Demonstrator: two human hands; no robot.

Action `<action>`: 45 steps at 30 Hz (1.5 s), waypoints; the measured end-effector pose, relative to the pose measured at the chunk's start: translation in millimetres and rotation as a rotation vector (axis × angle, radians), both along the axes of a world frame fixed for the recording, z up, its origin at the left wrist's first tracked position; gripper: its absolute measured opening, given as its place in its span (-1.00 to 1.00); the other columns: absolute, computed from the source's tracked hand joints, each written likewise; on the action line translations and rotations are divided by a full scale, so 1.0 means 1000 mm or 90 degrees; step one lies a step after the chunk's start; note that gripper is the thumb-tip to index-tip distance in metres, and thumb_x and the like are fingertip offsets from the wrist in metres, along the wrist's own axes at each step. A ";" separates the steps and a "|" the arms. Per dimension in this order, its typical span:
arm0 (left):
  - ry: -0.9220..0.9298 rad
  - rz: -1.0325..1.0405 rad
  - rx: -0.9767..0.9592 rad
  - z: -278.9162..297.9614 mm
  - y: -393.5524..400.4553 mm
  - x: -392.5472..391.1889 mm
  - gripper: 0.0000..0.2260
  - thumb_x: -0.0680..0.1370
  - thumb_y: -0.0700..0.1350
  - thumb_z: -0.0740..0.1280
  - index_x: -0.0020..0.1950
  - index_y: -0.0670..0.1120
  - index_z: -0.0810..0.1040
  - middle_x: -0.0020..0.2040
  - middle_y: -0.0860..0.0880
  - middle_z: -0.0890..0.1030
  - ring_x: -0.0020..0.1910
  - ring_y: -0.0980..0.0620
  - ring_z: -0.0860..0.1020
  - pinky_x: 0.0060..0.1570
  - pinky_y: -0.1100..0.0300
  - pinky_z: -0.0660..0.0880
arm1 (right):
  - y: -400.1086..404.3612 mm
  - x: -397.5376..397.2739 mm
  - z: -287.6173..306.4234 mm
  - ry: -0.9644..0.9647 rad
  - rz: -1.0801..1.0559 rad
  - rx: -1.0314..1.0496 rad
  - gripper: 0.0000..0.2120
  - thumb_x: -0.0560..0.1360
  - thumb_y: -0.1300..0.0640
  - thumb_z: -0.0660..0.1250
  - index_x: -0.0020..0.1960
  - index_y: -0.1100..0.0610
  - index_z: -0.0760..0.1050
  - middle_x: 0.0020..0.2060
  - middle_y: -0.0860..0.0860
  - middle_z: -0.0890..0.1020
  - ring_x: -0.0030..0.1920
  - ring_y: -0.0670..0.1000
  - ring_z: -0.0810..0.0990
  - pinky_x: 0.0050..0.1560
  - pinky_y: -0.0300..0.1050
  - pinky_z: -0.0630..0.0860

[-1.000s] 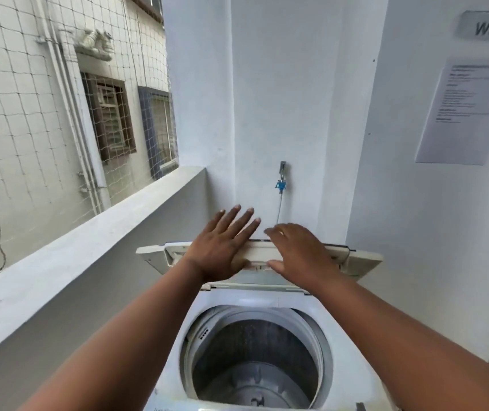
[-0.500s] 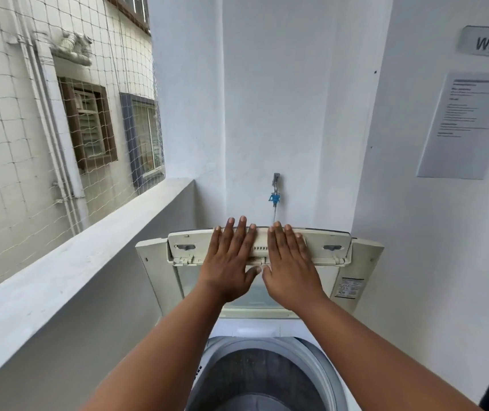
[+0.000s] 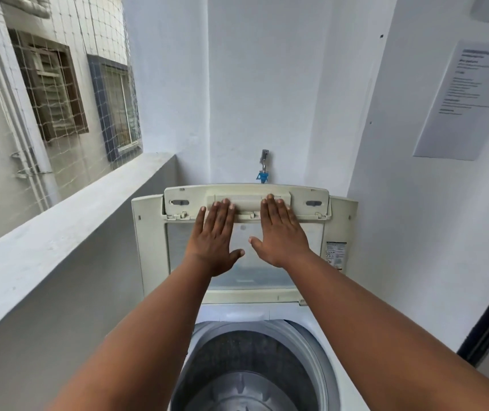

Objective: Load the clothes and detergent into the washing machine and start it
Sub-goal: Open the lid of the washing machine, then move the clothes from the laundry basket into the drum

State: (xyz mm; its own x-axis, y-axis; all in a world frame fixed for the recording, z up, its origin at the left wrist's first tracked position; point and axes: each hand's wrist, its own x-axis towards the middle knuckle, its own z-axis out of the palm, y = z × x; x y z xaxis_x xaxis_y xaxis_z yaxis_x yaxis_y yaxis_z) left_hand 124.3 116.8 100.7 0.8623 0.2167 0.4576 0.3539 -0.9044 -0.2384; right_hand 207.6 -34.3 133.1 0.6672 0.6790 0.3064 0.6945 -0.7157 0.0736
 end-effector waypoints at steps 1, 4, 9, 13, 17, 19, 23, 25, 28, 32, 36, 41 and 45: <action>0.001 0.005 -0.005 0.000 0.002 0.000 -0.15 0.54 0.35 -0.03 0.49 -0.17 -0.41 0.45 -0.10 -0.45 0.51 -0.09 -0.35 0.37 -0.06 -0.46 | -0.001 0.001 -0.004 0.004 -0.002 -0.006 -0.18 0.58 -0.22 0.03 0.54 0.21 -0.33 0.54 0.13 -0.29 0.54 0.13 -0.31 0.53 0.06 -0.27; -0.003 -0.009 -0.022 -0.003 0.004 -0.002 -0.15 0.54 0.35 -0.01 0.49 -0.16 -0.40 0.47 -0.11 -0.42 0.52 -0.10 -0.33 0.41 -0.07 -0.39 | -0.005 0.001 -0.015 -0.006 -0.004 -0.008 -0.16 0.58 -0.21 0.06 0.53 0.20 -0.36 0.53 0.12 -0.33 0.53 0.14 -0.34 0.52 0.05 -0.29; -0.026 -0.035 -0.050 -0.005 -0.003 -0.007 -0.15 0.54 0.34 0.03 0.48 -0.16 -0.37 0.49 -0.11 -0.37 0.51 -0.07 -0.32 0.47 -0.06 -0.33 | -0.008 -0.002 -0.010 -0.008 -0.004 -0.015 -0.18 0.58 -0.21 0.04 0.54 0.19 -0.34 0.54 0.12 -0.31 0.54 0.13 -0.32 0.52 0.05 -0.29; -0.018 -0.036 -0.053 -0.005 -0.014 -0.015 -0.18 0.54 0.35 -0.07 0.47 -0.16 -0.40 0.47 -0.09 -0.41 0.52 -0.06 -0.33 0.48 -0.06 -0.32 | -0.018 -0.013 -0.013 0.002 -0.001 0.002 -0.18 0.59 -0.21 0.04 0.54 0.21 -0.33 0.54 0.13 -0.29 0.54 0.12 -0.32 0.52 0.03 -0.28; 0.005 -0.040 -0.090 -0.014 -0.030 -0.023 -0.20 0.49 0.38 -0.24 0.45 -0.15 -0.45 0.51 -0.10 -0.38 0.52 -0.07 -0.33 0.49 -0.08 -0.29 | -0.036 -0.034 -0.032 0.039 -0.003 -0.013 -0.20 0.60 -0.21 0.02 0.53 0.21 -0.35 0.54 0.14 -0.30 0.54 0.11 -0.31 0.51 0.01 -0.31; 0.023 -0.053 -0.106 -0.022 -0.040 -0.026 -0.20 0.45 0.38 -0.30 0.45 -0.14 -0.45 0.52 -0.11 -0.36 0.52 -0.08 -0.33 0.48 -0.07 -0.34 | -0.047 -0.048 -0.046 0.069 -0.005 -0.028 -0.20 0.60 -0.19 0.02 0.53 0.21 -0.36 0.53 0.13 -0.31 0.54 0.11 -0.31 0.50 0.01 -0.32; 0.040 -0.088 -0.130 -0.042 -0.064 -0.033 -0.19 0.38 0.37 -0.37 0.46 -0.13 -0.42 0.51 -0.10 -0.37 0.51 -0.06 -0.35 0.39 -0.01 -0.48 | -0.071 -0.067 -0.073 0.108 -0.022 -0.026 -0.19 0.59 -0.19 0.05 0.53 0.19 -0.36 0.54 0.12 -0.30 0.54 0.11 -0.31 0.51 0.02 -0.30; 0.054 -0.097 -0.130 -0.051 -0.080 -0.038 -0.19 0.37 0.37 -0.39 0.45 -0.12 -0.43 0.48 -0.10 -0.41 0.47 -0.03 -0.40 0.38 0.00 -0.50 | -0.087 -0.070 -0.081 0.117 -0.033 -0.025 -0.19 0.60 -0.20 0.04 0.53 0.19 -0.36 0.54 0.12 -0.30 0.54 0.11 -0.31 0.51 0.02 -0.30; 0.070 -0.097 -0.128 -0.060 -0.107 -0.038 -0.18 0.36 0.36 -0.41 0.46 -0.14 -0.43 0.48 -0.11 -0.42 0.48 -0.04 -0.39 0.45 -0.04 -0.38 | -0.119 -0.066 -0.087 0.118 -0.046 -0.017 -0.19 0.59 -0.21 0.03 0.54 0.18 -0.35 0.54 0.11 -0.29 0.54 0.11 -0.31 0.49 0.01 -0.31; 0.081 -0.115 -0.140 -0.070 -0.160 -0.021 -0.17 0.38 0.35 -0.39 0.48 -0.14 -0.40 0.54 -0.13 -0.33 0.52 -0.09 -0.32 0.48 -0.05 -0.33 | -0.181 -0.048 -0.093 0.122 -0.078 0.006 -0.17 0.58 -0.21 0.07 0.55 0.20 -0.31 0.55 0.12 -0.27 0.54 0.10 -0.29 0.50 0.01 -0.29; 0.078 -0.143 -0.156 -0.085 -0.237 0.006 -0.18 0.38 0.36 -0.36 0.47 -0.14 -0.38 0.56 -0.13 -0.26 0.54 -0.10 -0.25 0.47 -0.03 -0.34 | -0.262 -0.021 -0.108 0.134 -0.124 0.001 -0.17 0.57 -0.20 0.07 0.55 0.22 -0.30 0.55 0.13 -0.24 0.55 0.10 -0.27 0.51 0.01 -0.28; 0.104 -0.163 -0.189 -0.120 -0.347 0.047 -0.17 0.39 0.36 -0.34 0.48 -0.15 -0.36 0.56 -0.14 -0.24 0.54 -0.10 -0.25 0.49 -0.03 -0.31 | -0.376 0.016 -0.134 0.168 -0.155 -0.047 -0.17 0.57 -0.21 0.06 0.54 0.21 -0.32 0.55 0.13 -0.26 0.54 0.11 -0.29 0.51 0.02 -0.29; 0.128 -0.173 -0.220 -0.146 -0.416 0.071 -0.16 0.39 0.37 -0.32 0.49 -0.15 -0.37 0.56 -0.14 -0.24 0.55 -0.10 -0.24 0.48 -0.03 -0.28 | -0.453 0.041 -0.154 0.201 -0.183 -0.080 -0.17 0.57 -0.22 0.06 0.54 0.21 -0.31 0.55 0.12 -0.25 0.54 0.11 -0.29 0.52 0.03 -0.28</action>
